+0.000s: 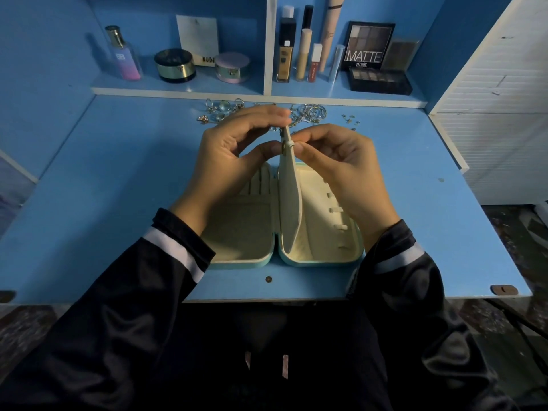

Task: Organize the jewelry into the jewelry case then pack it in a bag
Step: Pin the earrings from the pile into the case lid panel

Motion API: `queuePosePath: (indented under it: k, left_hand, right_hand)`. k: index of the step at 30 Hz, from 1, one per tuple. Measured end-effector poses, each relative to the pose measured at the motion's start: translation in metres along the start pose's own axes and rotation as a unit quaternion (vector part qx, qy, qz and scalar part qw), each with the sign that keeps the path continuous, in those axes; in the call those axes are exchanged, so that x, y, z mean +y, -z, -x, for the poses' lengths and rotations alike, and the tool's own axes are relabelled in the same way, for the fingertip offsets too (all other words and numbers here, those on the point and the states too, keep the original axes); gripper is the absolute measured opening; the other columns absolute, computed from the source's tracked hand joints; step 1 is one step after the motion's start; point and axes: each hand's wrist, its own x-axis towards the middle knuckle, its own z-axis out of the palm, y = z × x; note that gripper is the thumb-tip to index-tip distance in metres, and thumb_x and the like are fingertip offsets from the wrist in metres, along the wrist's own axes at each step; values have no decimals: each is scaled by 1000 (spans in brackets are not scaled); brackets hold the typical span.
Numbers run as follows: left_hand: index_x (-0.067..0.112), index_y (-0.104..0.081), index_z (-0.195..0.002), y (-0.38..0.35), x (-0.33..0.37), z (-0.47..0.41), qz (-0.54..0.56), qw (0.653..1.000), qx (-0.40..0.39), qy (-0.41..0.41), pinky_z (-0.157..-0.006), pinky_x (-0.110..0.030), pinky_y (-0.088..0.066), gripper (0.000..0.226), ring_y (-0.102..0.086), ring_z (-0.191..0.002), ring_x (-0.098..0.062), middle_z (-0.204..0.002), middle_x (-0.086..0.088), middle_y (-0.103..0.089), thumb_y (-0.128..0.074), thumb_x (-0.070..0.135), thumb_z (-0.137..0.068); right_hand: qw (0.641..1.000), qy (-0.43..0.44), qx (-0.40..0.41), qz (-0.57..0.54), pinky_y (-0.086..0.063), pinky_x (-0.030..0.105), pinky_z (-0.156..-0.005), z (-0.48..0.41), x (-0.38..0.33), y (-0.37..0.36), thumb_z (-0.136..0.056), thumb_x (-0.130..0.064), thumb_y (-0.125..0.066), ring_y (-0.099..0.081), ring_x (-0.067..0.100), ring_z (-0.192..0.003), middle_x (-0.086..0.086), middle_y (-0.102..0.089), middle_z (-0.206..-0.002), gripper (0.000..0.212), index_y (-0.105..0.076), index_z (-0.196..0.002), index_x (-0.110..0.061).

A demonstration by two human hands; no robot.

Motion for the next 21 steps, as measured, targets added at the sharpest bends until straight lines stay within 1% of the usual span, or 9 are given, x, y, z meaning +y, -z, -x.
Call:
queuePosePath:
  k: [3,8,11,15,18,19,21]
  left_hand:
    - [6,-59,-118,0,0,0,3,1000,0,3,-103,-32,-47,31,-60,-120,-20,-121,-4,-61,-67,10,-89]
    - [7,-59,-119,1,3,1,-12,1000,-6,-4,-102,-31,-47,31,-60,-120,-20,-123,-3,-60,-66,13,-89]
    - [8,-59,-119,2,3,1,-16,1000,-8,-9,-103,-31,-47,31,-59,-121,-21,-125,-2,-59,-66,13,-90]
    - [7,-59,-122,0,2,1,-14,1000,-9,-1,-104,-32,-47,33,-58,-124,-21,-127,-2,-60,-66,10,-90]
    - [5,-58,-124,-3,1,3,15,1000,-5,15,-106,-33,-45,36,-57,-126,-21,-127,-3,-61,-67,11,-89]
    - [6,-57,-126,-3,1,3,19,1000,-5,22,-106,-32,-45,38,-56,-127,-20,-128,-3,-61,-67,11,-90]
    - [8,-55,-130,-3,0,3,11,999,-10,36,-107,-28,-43,42,-54,-129,-15,-132,-2,-58,-67,11,-90]
  right_hand:
    - [1000,7,-1,8,-49,17,-72,0,0,0,-88,2,-64,-64,7,-76,9,-68,-86,9,-66,-97,5]
    - [998,27,-9,50,-52,23,-76,-1,0,-1,-89,-1,-65,-64,13,-80,9,-67,-87,9,-66,-96,4]
    - [997,40,-8,60,-52,24,-79,0,1,-2,-89,-1,-65,-64,13,-82,9,-67,-87,8,-67,-96,3]
    - [998,38,1,54,-51,19,-75,2,-2,0,-88,1,-66,-65,8,-78,8,-69,-85,10,-68,-97,3]
    - [999,26,7,24,-48,12,-68,3,-4,2,-87,4,-65,-63,1,-70,0,-69,-78,13,-66,-100,7]
    - [999,24,10,18,-48,13,-69,3,-5,2,-87,5,-64,-63,2,-72,1,-69,-80,14,-65,-101,7]
    - [1000,23,12,9,-53,22,-81,4,-6,3,-89,4,-63,-66,11,-85,11,-69,-92,18,-64,-106,5]
